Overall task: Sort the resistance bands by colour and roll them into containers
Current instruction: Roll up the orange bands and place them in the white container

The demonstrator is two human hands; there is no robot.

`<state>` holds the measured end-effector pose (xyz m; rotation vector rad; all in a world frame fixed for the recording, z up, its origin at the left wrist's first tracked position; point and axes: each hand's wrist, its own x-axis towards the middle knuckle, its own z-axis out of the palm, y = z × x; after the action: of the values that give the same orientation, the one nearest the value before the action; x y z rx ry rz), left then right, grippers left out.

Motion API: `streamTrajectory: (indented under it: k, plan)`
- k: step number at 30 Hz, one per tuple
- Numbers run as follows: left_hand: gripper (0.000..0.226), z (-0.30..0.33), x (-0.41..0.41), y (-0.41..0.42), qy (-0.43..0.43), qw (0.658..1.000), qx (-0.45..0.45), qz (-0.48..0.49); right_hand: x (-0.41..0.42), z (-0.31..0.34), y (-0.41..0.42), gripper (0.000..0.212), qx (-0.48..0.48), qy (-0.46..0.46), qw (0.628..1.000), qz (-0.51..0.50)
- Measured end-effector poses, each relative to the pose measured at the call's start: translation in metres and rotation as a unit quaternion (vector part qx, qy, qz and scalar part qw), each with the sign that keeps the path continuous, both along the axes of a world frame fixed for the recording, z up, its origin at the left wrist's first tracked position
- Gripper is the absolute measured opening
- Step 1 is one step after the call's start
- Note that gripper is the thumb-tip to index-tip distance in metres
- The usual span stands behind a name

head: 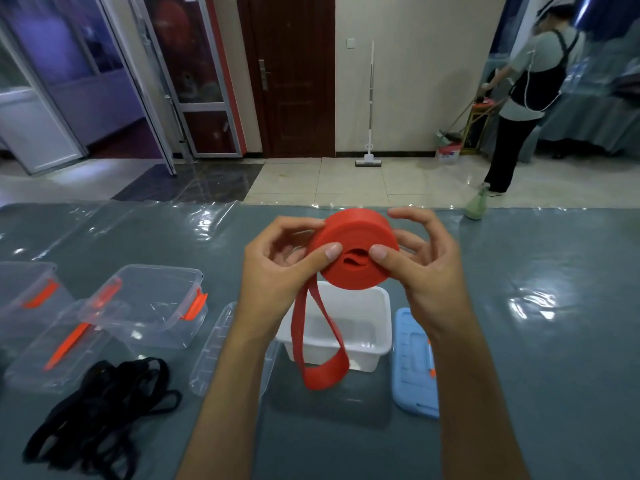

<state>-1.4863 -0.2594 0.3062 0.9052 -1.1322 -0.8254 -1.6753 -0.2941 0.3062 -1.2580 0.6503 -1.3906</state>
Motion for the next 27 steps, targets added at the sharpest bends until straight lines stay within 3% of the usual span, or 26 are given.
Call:
streamTrajectory:
  k: [4, 9, 16, 21, 24, 27]
  plan:
    - [0.052, -0.002, 0.003, 0.002, -0.012, 0.999, 0.004, -0.036, -0.001, -0.005, 0.002, 0.043, 0.016, -0.030, 0.999, 0.014]
    - [0.047, -0.006, 0.000, 0.004, 0.011, 1.000, -0.001, -0.011, -0.008, -0.008, 0.005, 0.043, 0.027, 0.048, 0.998, 0.000]
    - [0.048, -0.007, 0.004, 0.005, -0.020, 0.999, 0.008, -0.031, 0.001, -0.005, 0.013, 0.039, 0.023, -0.017, 0.999, -0.040]
    - [0.037, -0.006, 0.001, 0.008, 0.012, 0.999, -0.005, 0.030, -0.003, 0.000, 0.015, 0.045, 0.030, 0.056, 0.998, 0.000]
    - [0.029, -0.009, 0.002, 0.009, 0.028, 0.999, -0.011, 0.012, -0.002, 0.001, 0.019, 0.048, -0.002, 0.044, 0.999, -0.009]
    - [0.035, -0.007, 0.010, 0.012, -0.017, 1.000, -0.020, -0.009, 0.003, -0.003, 0.019, 0.043, -0.019, -0.004, 1.000, -0.022]
